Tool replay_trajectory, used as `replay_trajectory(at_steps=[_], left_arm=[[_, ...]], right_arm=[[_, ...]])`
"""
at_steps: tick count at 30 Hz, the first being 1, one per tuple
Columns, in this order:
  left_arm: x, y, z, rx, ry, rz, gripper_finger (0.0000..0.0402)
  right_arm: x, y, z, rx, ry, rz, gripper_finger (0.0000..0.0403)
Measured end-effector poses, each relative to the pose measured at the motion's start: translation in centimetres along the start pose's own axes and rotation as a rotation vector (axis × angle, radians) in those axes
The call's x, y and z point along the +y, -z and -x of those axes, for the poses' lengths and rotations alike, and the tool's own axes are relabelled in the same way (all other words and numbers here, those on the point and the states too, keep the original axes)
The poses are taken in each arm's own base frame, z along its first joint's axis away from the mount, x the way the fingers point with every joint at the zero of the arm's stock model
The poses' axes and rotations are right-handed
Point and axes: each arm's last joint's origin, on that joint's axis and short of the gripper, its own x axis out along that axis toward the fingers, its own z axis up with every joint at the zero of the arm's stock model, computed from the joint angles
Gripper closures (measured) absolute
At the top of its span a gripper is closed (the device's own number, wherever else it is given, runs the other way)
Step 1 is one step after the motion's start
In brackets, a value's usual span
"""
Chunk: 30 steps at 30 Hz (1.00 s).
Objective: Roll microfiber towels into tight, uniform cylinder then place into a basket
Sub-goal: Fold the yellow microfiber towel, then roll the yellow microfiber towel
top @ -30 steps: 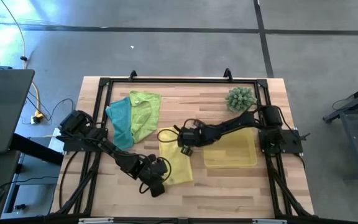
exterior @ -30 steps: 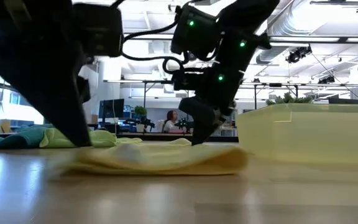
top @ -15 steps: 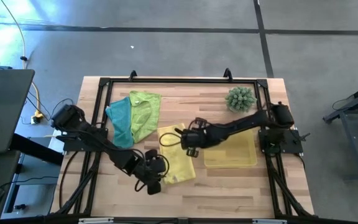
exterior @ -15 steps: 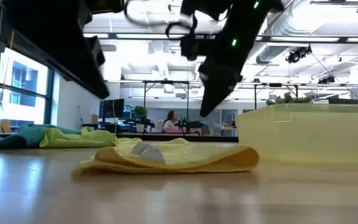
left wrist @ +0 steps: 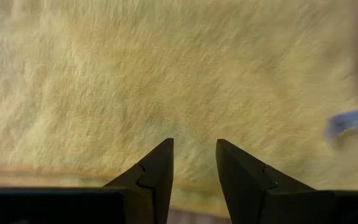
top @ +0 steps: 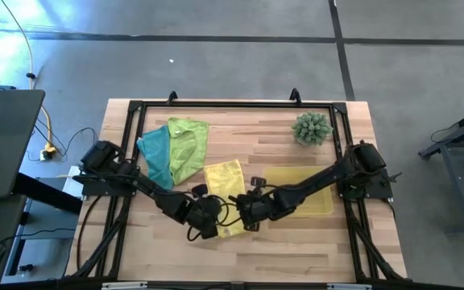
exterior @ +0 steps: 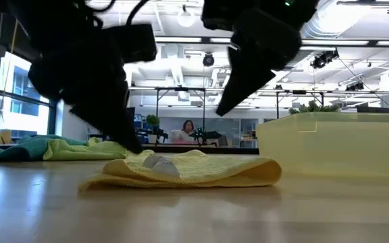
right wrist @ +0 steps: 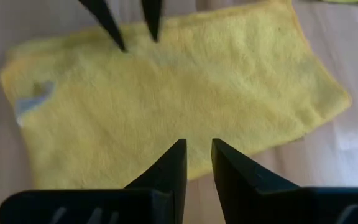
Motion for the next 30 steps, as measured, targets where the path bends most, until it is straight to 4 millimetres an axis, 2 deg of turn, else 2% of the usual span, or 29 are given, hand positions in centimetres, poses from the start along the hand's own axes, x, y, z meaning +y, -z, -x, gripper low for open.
replay_trajectory(at_steps=[4,10,17,23,27,30], left_arm=[[0.3,0.7,-0.3,0.073,-0.023,-0.024,0.0291],[0.7,2.0,0.3,0.164,-0.106,-0.019,0.0291],[0.8,2.2,1.5,0.172,-0.115,-0.002,0.0291],[-0.9,1.4,4.8,0.133,0.037,-0.037,0.0291],[-1.8,1.8,6.7,0.127,0.14,-0.196,0.0291],[-2.3,2.5,7.3,0.121,0.168,-0.341,0.0291]], right_arm=[[0.6,0.3,-0.4,0.004,-0.005,0.0,0.0337],[1.2,0.8,-1.4,0.019,-0.001,0.021,0.0337],[1.1,0.9,-3.5,0.016,0.009,0.03,0.0337],[1.8,1.0,-3.2,0.017,-0.038,0.204,0.0337],[3.0,1.5,-2.5,0.016,-0.095,0.4,0.0336],[3.6,1.8,-2.4,0.013,-0.109,0.51,0.0328]])
